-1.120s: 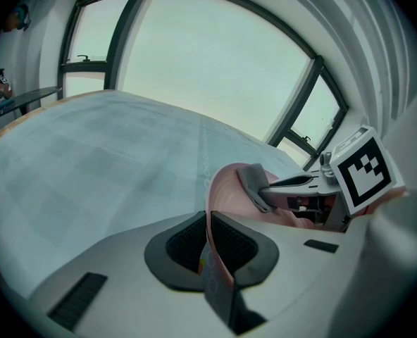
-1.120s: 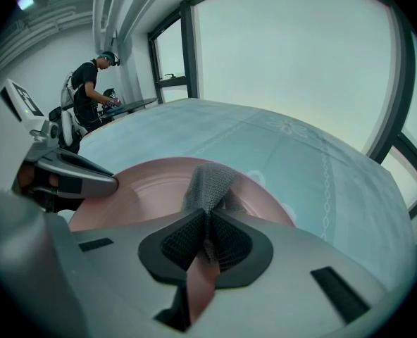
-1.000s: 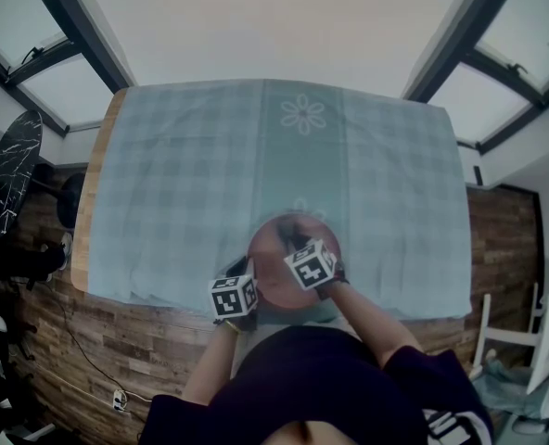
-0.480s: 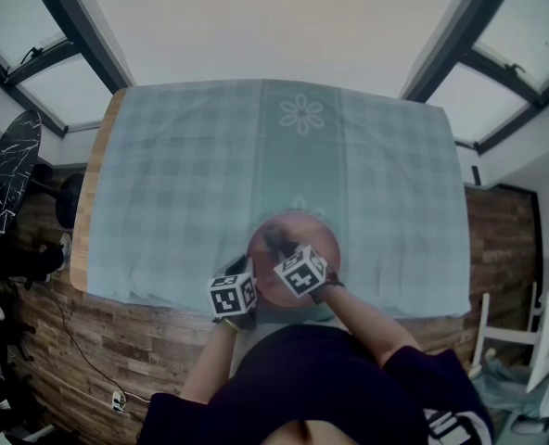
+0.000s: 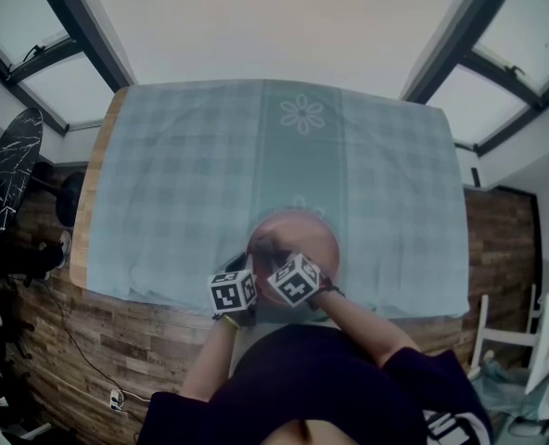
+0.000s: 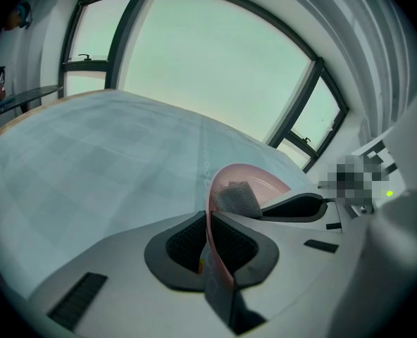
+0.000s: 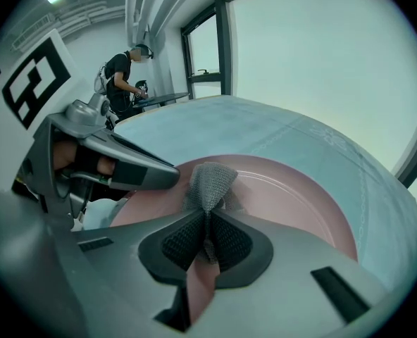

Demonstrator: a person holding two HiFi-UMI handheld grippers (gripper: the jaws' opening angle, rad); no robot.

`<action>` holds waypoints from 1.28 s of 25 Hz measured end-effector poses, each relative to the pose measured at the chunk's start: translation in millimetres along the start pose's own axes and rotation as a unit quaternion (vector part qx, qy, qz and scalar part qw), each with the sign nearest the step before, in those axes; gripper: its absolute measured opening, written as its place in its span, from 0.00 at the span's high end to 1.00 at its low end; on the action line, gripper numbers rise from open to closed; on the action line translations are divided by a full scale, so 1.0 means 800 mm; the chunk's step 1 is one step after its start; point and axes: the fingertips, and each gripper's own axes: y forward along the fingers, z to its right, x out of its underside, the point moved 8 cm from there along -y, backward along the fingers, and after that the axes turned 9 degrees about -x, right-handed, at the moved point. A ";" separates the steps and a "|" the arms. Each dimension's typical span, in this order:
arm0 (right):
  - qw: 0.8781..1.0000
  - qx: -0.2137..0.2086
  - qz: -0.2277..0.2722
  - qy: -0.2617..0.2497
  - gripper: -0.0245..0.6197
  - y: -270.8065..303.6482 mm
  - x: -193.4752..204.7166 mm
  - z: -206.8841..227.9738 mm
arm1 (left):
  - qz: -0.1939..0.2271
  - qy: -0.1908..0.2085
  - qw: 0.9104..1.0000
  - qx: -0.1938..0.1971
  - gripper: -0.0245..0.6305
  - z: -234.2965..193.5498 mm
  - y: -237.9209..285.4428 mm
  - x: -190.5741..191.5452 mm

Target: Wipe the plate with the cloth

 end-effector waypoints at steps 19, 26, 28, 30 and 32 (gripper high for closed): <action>0.998 -0.054 -0.007 -0.015 0.91 0.002 0.008 -0.038 | 0.001 -0.009 1.000 -0.011 0.91 0.000 0.000 0.000; 0.997 -0.075 0.003 -0.002 0.91 -0.008 0.012 -0.044 | 0.002 -0.011 1.000 -0.012 0.91 0.000 0.000 0.001; 0.998 -0.068 0.014 0.009 0.91 -0.017 0.012 -0.040 | 0.002 -0.011 1.000 -0.012 0.92 0.001 0.000 0.001; 0.997 -0.061 0.027 0.024 0.91 -0.026 0.012 -0.033 | 0.002 -0.011 1.000 -0.013 0.91 0.001 0.000 0.002; 0.997 -0.051 0.041 0.039 0.91 -0.036 0.011 -0.022 | 0.001 -0.012 1.000 -0.014 0.91 0.001 0.001 0.003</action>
